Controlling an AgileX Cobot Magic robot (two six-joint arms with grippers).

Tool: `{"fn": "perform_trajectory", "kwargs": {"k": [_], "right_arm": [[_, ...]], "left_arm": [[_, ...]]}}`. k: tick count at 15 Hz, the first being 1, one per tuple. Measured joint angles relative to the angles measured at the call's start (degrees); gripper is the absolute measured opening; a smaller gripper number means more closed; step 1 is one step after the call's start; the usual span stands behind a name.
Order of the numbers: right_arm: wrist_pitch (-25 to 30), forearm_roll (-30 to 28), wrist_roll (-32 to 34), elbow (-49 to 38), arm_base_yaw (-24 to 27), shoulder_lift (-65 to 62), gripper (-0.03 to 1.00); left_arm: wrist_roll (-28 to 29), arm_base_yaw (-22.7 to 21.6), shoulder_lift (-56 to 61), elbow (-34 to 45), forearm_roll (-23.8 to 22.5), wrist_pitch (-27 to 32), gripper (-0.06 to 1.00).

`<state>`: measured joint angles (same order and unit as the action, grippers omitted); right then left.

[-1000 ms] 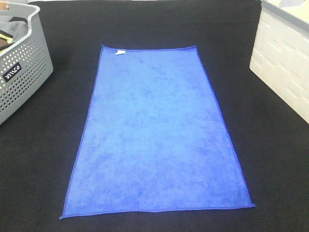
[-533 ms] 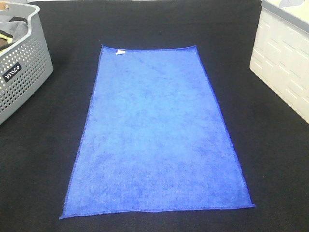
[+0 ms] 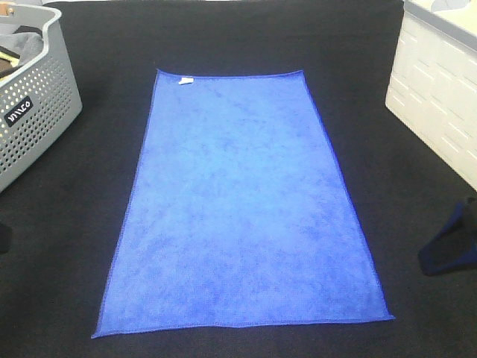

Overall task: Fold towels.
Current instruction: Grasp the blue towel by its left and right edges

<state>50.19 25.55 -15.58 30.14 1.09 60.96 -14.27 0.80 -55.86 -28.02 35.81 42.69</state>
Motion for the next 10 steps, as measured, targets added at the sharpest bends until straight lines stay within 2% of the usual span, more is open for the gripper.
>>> {"fn": "perform_trajectory", "kwargs": {"k": [4, 7, 10], "right_arm": [[-7.56, 2.98, -1.6, 0.0, 0.0, 7.45, 0.87], [-9.4, 6.02, -5.27, 0.0, 0.0, 12.32, 0.87], [-11.4, 11.75, -11.0, 0.0, 0.0, 18.96, 0.86]], "left_arm": [[-6.65, 0.0, -10.6, 0.0, 5.39, -4.58, 0.62], [-12.09, 0.0, -17.13, 0.0, 10.66, -6.42, 0.62], [-21.08, 0.0, -25.44, 0.0, 18.39, -7.05, 0.62]]}}
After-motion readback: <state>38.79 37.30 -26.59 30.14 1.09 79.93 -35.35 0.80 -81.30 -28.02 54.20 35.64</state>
